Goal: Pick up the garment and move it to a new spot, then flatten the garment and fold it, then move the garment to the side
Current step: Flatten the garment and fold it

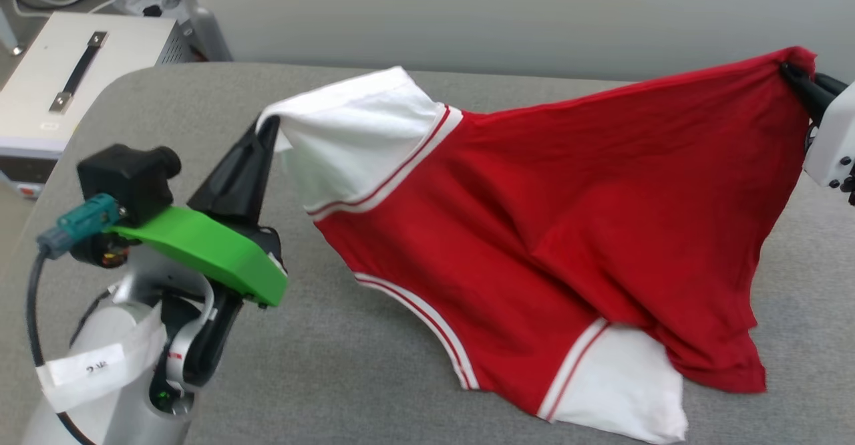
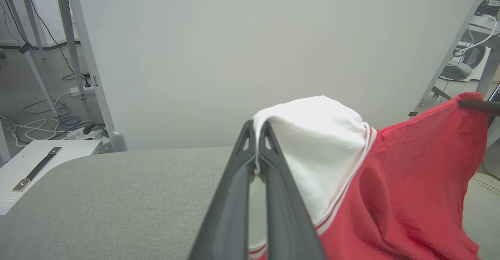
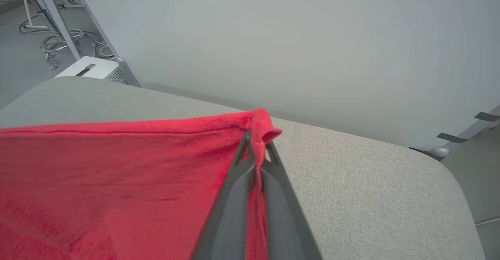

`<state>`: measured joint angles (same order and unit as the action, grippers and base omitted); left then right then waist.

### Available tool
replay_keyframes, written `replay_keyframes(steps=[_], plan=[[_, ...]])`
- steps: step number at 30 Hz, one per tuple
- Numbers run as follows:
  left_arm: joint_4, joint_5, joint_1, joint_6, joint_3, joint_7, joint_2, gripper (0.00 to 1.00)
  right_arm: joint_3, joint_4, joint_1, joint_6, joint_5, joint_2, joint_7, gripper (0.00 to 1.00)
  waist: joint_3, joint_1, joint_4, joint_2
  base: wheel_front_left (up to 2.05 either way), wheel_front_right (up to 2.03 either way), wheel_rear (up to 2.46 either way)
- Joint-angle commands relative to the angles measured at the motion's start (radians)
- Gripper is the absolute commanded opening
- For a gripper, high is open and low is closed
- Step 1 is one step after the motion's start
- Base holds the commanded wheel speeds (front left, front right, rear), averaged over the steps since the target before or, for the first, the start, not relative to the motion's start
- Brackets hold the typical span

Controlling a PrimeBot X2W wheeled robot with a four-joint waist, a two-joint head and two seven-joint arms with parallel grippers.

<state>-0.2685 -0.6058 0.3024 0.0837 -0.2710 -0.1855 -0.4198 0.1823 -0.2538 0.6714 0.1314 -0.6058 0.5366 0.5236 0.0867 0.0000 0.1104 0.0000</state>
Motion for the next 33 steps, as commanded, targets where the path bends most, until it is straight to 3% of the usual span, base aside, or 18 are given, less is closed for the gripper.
replay_keyframes(steps=[1,9,18,33], plan=[[-0.006,0.011,0.032,0.012,0.016,0.011,-0.012,0.00,-0.009,0.015,-0.018,-0.001,-0.011,0.001,-0.018,0.00,-0.046,0.0000,-0.042,0.0000,0.00,0.00,0.00],[-0.032,0.059,0.103,0.041,0.062,0.062,-0.027,0.00,-0.050,0.115,-0.054,-0.001,-0.012,0.004,-0.059,0.00,-0.091,0.0000,-0.071,0.0000,0.00,0.00,0.00],[-0.060,0.127,0.218,0.043,0.093,0.090,-0.077,0.00,-0.120,0.231,-0.077,-0.001,0.001,-0.021,-0.052,0.00,-0.109,0.0000,-0.102,0.0000,0.00,0.00,0.00],[-0.062,0.207,0.404,-0.013,0.110,0.057,-0.204,0.00,-0.195,0.371,-0.024,-0.001,0.039,-0.051,-0.025,0.00,-0.015,0.0000,-0.132,0.0000,0.00,0.00,0.00]])
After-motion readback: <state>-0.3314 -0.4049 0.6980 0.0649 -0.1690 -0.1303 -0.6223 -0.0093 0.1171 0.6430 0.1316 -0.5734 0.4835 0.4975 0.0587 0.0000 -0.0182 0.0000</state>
